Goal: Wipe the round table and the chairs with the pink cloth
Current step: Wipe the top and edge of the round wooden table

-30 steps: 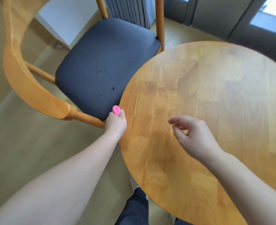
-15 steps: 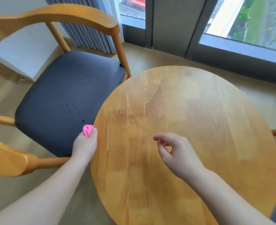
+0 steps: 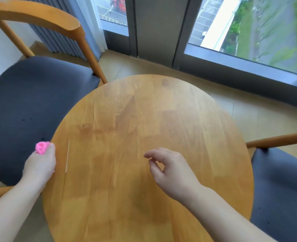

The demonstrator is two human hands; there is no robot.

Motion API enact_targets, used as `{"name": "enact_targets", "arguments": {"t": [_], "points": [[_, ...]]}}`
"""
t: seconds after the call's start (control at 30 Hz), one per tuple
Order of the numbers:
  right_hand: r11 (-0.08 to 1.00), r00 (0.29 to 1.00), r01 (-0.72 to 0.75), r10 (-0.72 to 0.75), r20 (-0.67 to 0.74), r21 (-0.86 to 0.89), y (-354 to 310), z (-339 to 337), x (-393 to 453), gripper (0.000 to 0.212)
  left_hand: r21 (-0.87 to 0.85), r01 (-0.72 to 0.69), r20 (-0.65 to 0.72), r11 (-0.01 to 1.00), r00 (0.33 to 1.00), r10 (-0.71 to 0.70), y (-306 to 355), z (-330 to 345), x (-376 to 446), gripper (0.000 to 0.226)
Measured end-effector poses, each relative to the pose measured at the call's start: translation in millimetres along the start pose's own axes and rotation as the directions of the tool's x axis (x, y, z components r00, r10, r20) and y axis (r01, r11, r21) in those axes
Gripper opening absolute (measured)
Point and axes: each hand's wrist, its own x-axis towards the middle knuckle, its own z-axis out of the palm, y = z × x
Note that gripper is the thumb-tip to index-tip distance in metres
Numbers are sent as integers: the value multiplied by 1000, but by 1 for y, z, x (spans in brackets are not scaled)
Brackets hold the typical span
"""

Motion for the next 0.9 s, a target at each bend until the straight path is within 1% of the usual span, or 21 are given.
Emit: {"name": "enact_targets", "arguments": {"t": [0.1, 0.23, 0.47, 0.57, 0.67, 0.8, 0.9], "points": [[1000, 1000, -9, 9, 1, 6, 6, -1, 5, 28, 6, -5, -20, 1000, 1000, 5, 7, 5, 7, 64], [999, 999, -38, 38, 0, -16, 8, -6, 11, 28, 65, -27, 43, 998, 999, 24, 17, 10, 5, 65], [996, 992, -85, 85, -92, 2, 3, -18, 24, 27, 163, -190, 109, 968, 979, 174, 59, 7, 19, 53], [995, 987, -104, 104, -120, 7, 3, -20, 28, 26, 195, -211, 117, 958, 975, 190, 72, 10, 30, 58], [992, 980, -121, 123, -158, 19, 3, -25, 33, 26, 219, -233, 122, 947, 970, 210, 87, 14, 40, 57], [989, 971, -142, 145, -192, 31, 4, -28, 33, 27, 266, -313, 144, 912, 948, 283, 104, 20, 50, 61], [987, 964, -157, 162, -210, 39, 6, -31, 31, 27, 317, -390, 167, 864, 920, 354, 121, 27, 53, 61]]}}
